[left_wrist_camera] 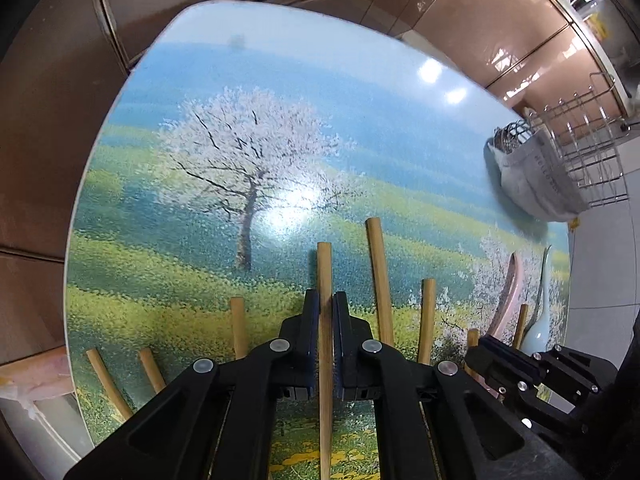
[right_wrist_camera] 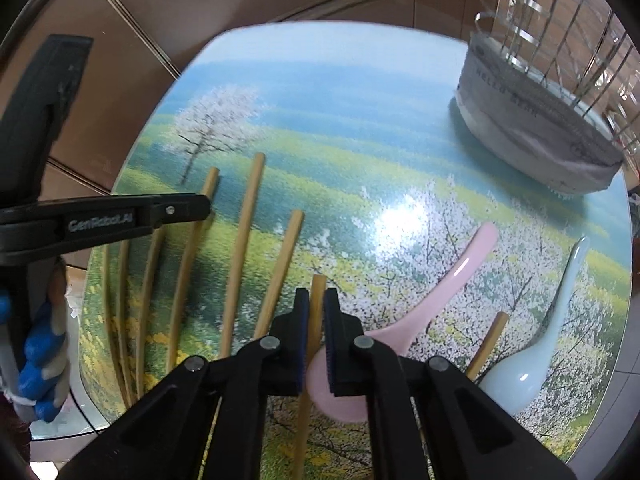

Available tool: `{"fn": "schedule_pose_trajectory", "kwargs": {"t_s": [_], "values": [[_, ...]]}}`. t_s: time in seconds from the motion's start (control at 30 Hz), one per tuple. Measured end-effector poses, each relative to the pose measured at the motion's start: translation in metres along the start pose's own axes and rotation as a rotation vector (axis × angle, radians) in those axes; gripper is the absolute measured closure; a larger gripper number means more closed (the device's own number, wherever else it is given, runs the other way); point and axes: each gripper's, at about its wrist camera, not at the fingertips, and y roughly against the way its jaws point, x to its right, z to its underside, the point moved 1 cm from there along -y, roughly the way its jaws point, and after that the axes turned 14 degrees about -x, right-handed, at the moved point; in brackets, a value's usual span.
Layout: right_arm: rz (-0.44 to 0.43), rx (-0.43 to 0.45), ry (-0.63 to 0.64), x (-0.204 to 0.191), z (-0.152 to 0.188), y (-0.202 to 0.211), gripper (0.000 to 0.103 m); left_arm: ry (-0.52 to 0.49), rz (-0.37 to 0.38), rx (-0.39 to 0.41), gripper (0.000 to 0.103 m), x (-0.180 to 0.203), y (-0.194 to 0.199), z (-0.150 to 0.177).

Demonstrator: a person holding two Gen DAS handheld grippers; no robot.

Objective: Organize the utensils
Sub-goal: 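Lift the chopstick with the left tool while the right tool grasps another chopstick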

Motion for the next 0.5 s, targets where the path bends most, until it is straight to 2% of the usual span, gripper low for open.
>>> {"fn": "schedule_pose_trajectory", "kwargs": {"t_s": [0.23, 0.5], "values": [[-0.041, 0.124, 0.035, -0.013, 0.031, 0.028, 0.097, -0.033, -0.004, 0.125, 0.097, -0.004, 0.036, 0.026], [-0.089, 0.307, 0.068, -0.021, 0.068, 0.072, 0.097, -0.08, 0.003, 0.29, 0.097, 0.006, 0.08, 0.059]]}}
